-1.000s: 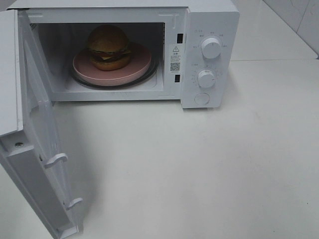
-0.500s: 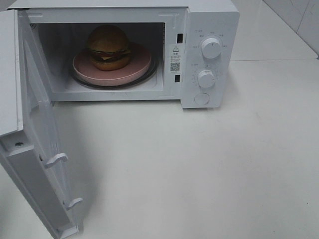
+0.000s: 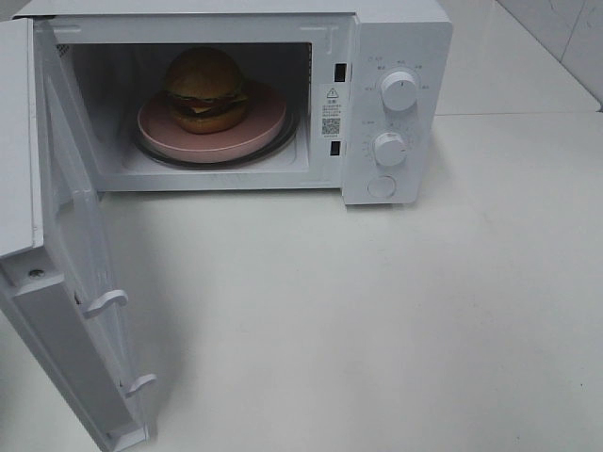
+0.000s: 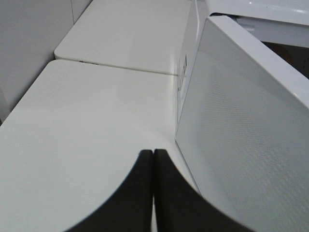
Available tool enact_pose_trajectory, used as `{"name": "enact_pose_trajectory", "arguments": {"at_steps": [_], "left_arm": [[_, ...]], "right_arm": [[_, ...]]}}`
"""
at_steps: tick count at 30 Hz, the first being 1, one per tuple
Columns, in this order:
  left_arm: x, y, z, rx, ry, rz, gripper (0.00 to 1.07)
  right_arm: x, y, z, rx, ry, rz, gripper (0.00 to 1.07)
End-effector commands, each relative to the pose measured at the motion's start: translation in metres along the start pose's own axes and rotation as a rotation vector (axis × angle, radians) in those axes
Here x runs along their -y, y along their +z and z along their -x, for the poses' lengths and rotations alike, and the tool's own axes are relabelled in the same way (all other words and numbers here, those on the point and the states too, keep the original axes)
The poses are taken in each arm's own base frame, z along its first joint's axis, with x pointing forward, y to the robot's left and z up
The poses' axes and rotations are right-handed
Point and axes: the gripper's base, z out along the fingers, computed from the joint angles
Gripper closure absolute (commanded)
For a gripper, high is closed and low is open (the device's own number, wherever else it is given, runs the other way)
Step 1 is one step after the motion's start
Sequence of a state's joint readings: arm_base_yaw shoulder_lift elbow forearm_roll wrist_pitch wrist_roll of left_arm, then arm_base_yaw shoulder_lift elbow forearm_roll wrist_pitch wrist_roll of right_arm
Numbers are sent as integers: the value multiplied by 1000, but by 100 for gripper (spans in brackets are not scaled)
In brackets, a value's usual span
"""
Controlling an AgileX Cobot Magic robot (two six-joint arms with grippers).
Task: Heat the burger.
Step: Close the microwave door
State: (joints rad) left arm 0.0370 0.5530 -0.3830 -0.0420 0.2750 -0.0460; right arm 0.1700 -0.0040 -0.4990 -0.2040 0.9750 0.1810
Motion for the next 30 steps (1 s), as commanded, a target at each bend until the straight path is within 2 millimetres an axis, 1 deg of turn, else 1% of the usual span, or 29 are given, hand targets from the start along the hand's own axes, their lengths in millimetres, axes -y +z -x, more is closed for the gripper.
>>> {"name": "enact_pose_trajectory", "arguments": {"at_steps": [1, 2, 5, 8, 10, 11, 13, 14, 16, 19, 22, 25, 27, 28, 30], "left_arm": [[-1, 14, -7, 82, -11, -1, 107], [-1, 14, -7, 82, -11, -1, 107], [-3, 28, -19, 126, -9, 4, 107], [-4, 30, -20, 130, -8, 5, 107], [-4, 38, -22, 157, 1, 6, 107], [-4, 38, -22, 157, 1, 6, 107], [-3, 47, -26, 164, 53, -5, 107], [-3, 47, -26, 164, 53, -5, 107], [-1, 54, -29, 159, 83, -35, 107], [1, 56, -30, 155, 86, -49, 107], [8, 67, -35, 131, 103, -138, 107], [11, 69, -36, 131, 112, -164, 107], [19, 76, -39, 137, 158, -254, 107], [19, 76, -39, 137, 158, -254, 107], [28, 85, -46, 124, 185, -367, 107]], "right_arm": [[0, -3, -1, 30, 1, -1, 33], [0, -3, -1, 30, 1, -1, 33], [0, -3, -1, 30, 1, -1, 33], [0, -3, -1, 30, 1, -1, 33], [0, -3, -1, 30, 1, -1, 33], [0, -3, -1, 30, 1, -1, 33], [0, -3, -1, 30, 1, -1, 33], [0, -3, -1, 30, 1, -1, 33], [0, -3, -1, 30, 1, -1, 33], [0, -3, -1, 30, 1, -1, 33], [0, -3, -1, 30, 1, -1, 33], [0, -3, -1, 30, 1, -1, 33], [0, -3, -1, 30, 1, -1, 33], [0, -3, -1, 30, 1, -1, 33], [0, -3, -1, 30, 1, -1, 33]]}}
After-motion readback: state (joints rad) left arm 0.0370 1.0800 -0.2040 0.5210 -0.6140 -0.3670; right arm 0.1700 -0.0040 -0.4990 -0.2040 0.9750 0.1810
